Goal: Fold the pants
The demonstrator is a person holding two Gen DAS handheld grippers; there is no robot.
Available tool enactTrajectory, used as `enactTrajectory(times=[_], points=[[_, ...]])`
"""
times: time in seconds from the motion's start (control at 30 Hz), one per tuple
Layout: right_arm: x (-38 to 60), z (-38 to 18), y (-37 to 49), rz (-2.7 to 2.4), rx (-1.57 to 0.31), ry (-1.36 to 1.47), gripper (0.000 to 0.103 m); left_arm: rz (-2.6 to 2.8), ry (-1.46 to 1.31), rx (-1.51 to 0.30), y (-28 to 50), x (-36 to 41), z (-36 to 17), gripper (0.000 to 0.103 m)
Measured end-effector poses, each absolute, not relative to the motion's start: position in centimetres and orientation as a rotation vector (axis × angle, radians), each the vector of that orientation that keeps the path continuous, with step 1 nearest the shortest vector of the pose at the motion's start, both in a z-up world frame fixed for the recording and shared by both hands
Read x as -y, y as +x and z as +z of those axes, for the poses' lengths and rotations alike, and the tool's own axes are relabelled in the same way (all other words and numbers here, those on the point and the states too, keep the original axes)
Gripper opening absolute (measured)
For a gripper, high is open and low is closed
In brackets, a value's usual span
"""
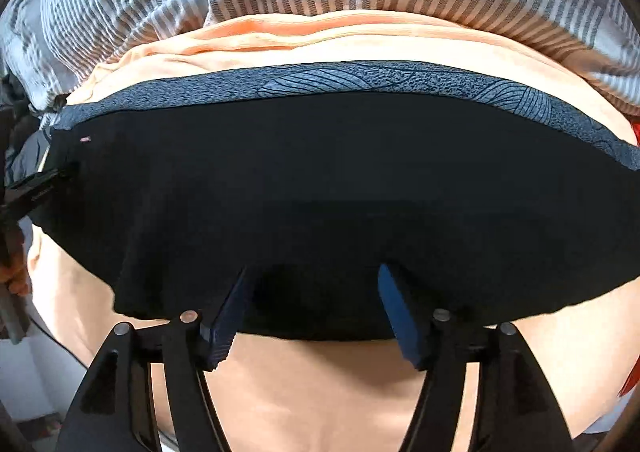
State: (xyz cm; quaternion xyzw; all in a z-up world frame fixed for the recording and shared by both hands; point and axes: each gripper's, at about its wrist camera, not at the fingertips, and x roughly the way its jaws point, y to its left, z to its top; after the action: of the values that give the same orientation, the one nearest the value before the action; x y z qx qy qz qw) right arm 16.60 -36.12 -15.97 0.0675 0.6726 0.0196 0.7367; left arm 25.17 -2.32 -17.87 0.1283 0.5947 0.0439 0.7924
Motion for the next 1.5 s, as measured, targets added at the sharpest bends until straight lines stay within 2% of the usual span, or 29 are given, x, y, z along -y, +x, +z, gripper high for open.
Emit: enactTrajectory(times=[0.27, 0.3, 0.33, 0.37, 0.4, 0.53, 0.77, 0.87, 0.9, 0.97, 1.0, 1.03, 1.23, 1.3, 1.37, 1.4, 1.43, 1.5], points=[[35.4, -12.6, 15.0, 0.120, -1.461, 0.330, 0.070, 0.044, 0.120, -1.335, 23.1, 1.5, -14.4, 0.034], [35.1, -12.4, 14.7, 0.141, -1.459, 0.361, 0.070, 0.030, 0.110, -1.336, 22.7, 1.7, -14.1, 0.040], [34.5, -12.5, 14.3, 0.166, -1.459, 0.403, 0.070, 0.011, 0.095, -1.338, 22.0, 2.1, -13.6, 0.052], [33.8, -12.7, 13.9, 0.195, -1.461, 0.458, 0.070, -0.009, 0.081, -1.333, 21.2, 2.5, -13.3, 0.077], [33.2, -13.4, 13.8, 0.214, -1.465, 0.499, 0.070, -0.030, 0.077, -1.320, 20.6, 3.0, -13.0, 0.080], [32.1, -15.5, 11.8, 0.249, -1.499, 0.700, 0.070, -0.074, 0.124, -1.343, 18.9, 5.0, -14.0, 0.080], [31.4, -18.6, 11.6, 0.243, -1.506, 0.868, 0.068, -0.054, 0.072, -1.376, 18.7, 4.8, -14.7, 0.080], [31.2, -19.5, 12.5, 0.256, -1.490, 0.949, 0.059, -0.058, 0.094, -1.362, 18.6, 5.2, -13.9, 0.080], [31.1, -19.8, 12.9, 0.258, -1.485, 0.973, 0.053, -0.059, 0.097, -1.358, 18.9, 5.1, -13.9, 0.080], [30.9, -20.4, 13.4, 0.254, -1.474, 1.030, 0.029, -0.059, 0.107, -1.358, 18.9, 5.2, -13.8, 0.080], [30.9, -20.7, 13.5, 0.254, -1.477, 1.054, 0.001, -0.057, 0.113, -1.362, 18.8, 5.3, -13.8, 0.080], [30.9, -21.2, 13.1, 0.245, -1.490, 1.090, 0.000, -0.059, 0.120, -1.367, 18.7, 5.5, -13.8, 0.080], [31.0, -21.4, 8.9, 0.238, -1.591, 1.028, 0.001, -0.130, 0.178, -1.374, 17.4, 8.1, -13.8, 0.080], [31.5, -20.6, 8.5, 0.272, -1.561, 1.069, 0.005, -0.143, 0.171, -1.370, 17.1, 8.7, -13.8, 0.080], [31.7, -19.9, 8.9, 0.281, -1.534, 1.068, 0.019, -0.142, 0.141, -1.381, 17.3, 8.9, -14.0, 0.080], [31.7, -19.8, 9.3, 0.296, -1.520, 1.063, 0.041, -0.136, 0.133, -1.386, 17.6, 8.9, -14.1, 0.080], [31.6, -19.7, 9.8, 0.303, -1.509, 1.046, 0.052, -0.132, 0.132, -1.387, 17.9, 8.8, -14.1, 0.080], [31.3, -19.8, 10.6, 0.320, -1.491, 1.045, 0.052, -0.125, 0.137, -1.372, 19.0, 8.8, -14.0, 0.080]])
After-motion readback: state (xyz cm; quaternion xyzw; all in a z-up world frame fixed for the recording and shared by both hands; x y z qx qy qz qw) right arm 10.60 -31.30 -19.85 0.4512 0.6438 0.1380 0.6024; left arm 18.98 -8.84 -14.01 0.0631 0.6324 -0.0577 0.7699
